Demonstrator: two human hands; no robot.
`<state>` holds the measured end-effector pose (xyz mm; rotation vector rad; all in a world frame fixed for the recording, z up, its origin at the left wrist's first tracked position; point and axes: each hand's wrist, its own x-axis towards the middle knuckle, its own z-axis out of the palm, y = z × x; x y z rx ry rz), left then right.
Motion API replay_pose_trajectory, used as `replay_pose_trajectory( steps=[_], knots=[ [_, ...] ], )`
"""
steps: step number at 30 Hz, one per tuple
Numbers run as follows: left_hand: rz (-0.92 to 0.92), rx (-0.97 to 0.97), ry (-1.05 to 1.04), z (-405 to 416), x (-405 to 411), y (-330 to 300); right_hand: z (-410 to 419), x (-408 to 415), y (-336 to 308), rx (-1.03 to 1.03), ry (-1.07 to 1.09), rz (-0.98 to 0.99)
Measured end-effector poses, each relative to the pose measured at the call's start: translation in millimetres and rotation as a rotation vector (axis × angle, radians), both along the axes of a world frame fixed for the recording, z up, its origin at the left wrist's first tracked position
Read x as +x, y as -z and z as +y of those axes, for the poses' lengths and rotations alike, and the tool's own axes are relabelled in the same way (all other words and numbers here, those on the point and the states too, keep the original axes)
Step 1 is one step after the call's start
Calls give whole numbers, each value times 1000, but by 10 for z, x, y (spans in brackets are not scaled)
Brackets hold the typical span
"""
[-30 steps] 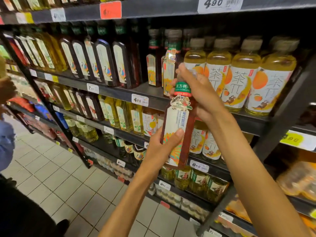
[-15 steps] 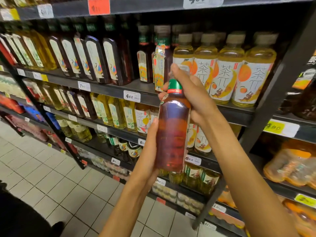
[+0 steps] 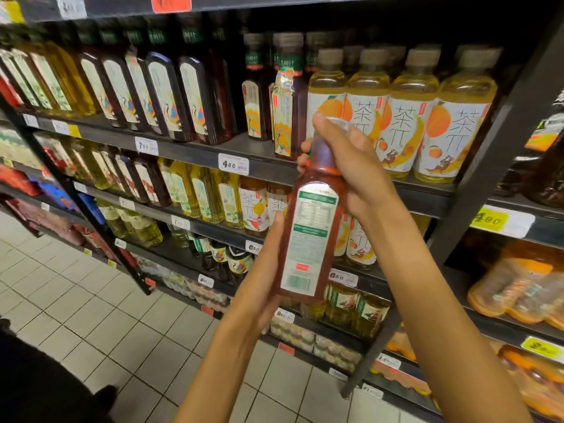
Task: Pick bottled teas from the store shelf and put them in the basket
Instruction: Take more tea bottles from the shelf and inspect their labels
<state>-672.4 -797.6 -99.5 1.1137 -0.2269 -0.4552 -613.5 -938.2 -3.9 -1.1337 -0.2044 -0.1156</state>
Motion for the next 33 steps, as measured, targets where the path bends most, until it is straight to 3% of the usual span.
replay_pose_trajectory(
  steps=[4,9,12,16,20,22,25,27,30,33],
  knots=[
    [132,-137,118,-72,-29,-50,-40,36,-23,-105,-11,15],
    [323,-383,355,-125,-64,-18,-17,48,-9,199,-297,65],
    [258,-259,318,-127,-35,17,11,43,12,209,-277,52],
    [15,11,59,-8,69,20,-38,18,5,-19,-40,1],
    [40,-81,27,-71,58,72,-56,65,-20,-171,51,33],
    [140,-218,165,-94,60,85,-91,82,-31,-168,-4,72],
    [317,-340,437,-149,29,30,-115,72,20,102,-177,104],
    [379,-398,501,-204,21,77,-86,77,75,270,-255,122],
    [362,-367,507,-214,32,123,-68,93,95,238,-206,114],
    [230,-202,342,-110,114,127,-108,111,79,50,-30,70]
  ],
)
